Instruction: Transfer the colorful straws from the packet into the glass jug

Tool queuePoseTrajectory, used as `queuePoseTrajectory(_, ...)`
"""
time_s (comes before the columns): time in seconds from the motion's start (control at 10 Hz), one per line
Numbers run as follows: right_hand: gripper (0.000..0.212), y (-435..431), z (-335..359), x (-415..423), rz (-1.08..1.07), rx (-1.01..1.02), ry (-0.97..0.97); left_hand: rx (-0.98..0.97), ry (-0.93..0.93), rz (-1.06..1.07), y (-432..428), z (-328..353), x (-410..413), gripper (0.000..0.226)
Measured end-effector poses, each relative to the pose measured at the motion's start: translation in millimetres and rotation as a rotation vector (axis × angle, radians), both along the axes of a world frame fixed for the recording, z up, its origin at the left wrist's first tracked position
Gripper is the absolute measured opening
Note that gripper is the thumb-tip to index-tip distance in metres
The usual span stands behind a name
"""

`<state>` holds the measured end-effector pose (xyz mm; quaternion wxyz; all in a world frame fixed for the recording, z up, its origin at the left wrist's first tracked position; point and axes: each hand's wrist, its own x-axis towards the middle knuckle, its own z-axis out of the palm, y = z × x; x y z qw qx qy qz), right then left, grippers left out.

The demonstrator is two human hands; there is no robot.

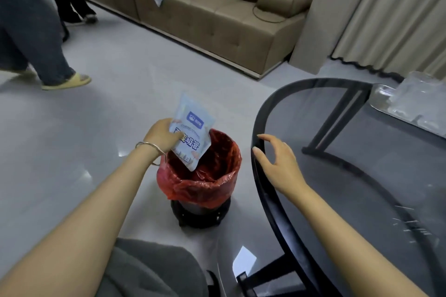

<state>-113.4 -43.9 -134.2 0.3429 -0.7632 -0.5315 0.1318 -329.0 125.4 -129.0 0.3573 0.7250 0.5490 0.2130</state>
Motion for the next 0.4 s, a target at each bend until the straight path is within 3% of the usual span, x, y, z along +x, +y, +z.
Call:
queuePoseTrajectory(0.1, 0.041, -3.1, 0.5, -1.1, 0.001, 0.012, -0.007, -0.025, 0.001, -0.022, 0.5, -10.2, 7.9, 0.039)
queuePoseTrajectory(0.2, 0.04, -5.2, 1.4, -1.8, 0.004, 0.016, -0.009, -0.11, -0.043, -0.009, -1.2, -14.3, 17.1, 0.055)
queuePoseTrajectory(0.3, 0.04, -4.8, 0.6, -1.1, 0.007, 0.022, -0.017, -0.035, -0.051, -0.038, -1.9, -10.5, 27.6, 0.061)
queuePoseTrajectory(0.4, 0.041, -3.8, -0.5, 0.0, 0.002, 0.0, 0.02, 0.021, -0.127, -0.042, -4.3, -2.1, 39.3, 0.052)
